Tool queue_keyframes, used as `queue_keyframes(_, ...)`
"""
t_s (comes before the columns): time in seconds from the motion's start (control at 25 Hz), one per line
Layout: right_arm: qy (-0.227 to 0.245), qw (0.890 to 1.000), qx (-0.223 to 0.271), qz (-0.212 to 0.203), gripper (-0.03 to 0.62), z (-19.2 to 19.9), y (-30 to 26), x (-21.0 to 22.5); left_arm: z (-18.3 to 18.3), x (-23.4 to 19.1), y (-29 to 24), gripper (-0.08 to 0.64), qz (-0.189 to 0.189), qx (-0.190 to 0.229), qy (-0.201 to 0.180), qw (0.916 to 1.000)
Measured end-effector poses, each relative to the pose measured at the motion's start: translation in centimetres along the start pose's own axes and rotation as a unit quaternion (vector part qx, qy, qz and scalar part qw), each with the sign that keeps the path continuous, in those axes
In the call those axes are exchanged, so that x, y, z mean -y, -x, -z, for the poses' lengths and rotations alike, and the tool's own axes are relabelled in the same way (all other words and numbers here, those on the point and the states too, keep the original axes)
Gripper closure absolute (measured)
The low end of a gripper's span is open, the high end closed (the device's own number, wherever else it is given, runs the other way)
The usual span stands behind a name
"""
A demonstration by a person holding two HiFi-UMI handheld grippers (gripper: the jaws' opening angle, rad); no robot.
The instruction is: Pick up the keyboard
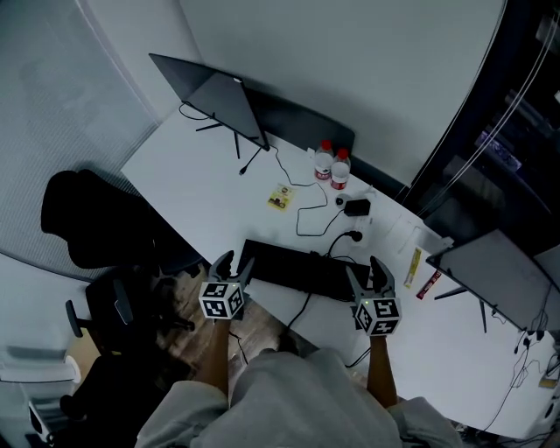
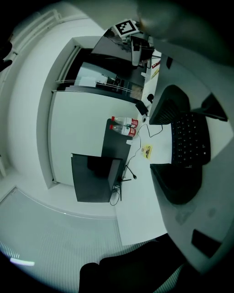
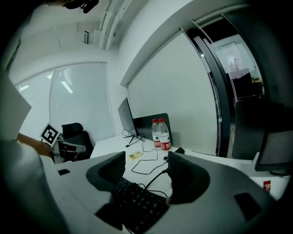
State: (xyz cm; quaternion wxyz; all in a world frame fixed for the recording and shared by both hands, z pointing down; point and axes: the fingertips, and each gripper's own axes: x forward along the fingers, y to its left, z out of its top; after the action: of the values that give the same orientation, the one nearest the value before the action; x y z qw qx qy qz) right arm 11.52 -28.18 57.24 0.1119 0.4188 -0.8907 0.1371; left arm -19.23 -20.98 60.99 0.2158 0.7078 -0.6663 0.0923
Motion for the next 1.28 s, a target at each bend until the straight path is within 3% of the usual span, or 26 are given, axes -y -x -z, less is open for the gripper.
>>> queue_keyframes(0.4, -0.015, 1.000, -0.010, 0.000, 0.316, 1.2, -0.1, 1.3, 0.8, 0.2, -0.4, 0.301, -0.013, -0.024, -0.005, 0.9996)
queue_keyframes(1.28, -0.033, 0.992, -0.036, 0.116, 0.314, 2.9, 1.0, 1.4, 2.8, -2.4, -5.4, 0.299, 0.077, -0.071, -0.003, 0.9945)
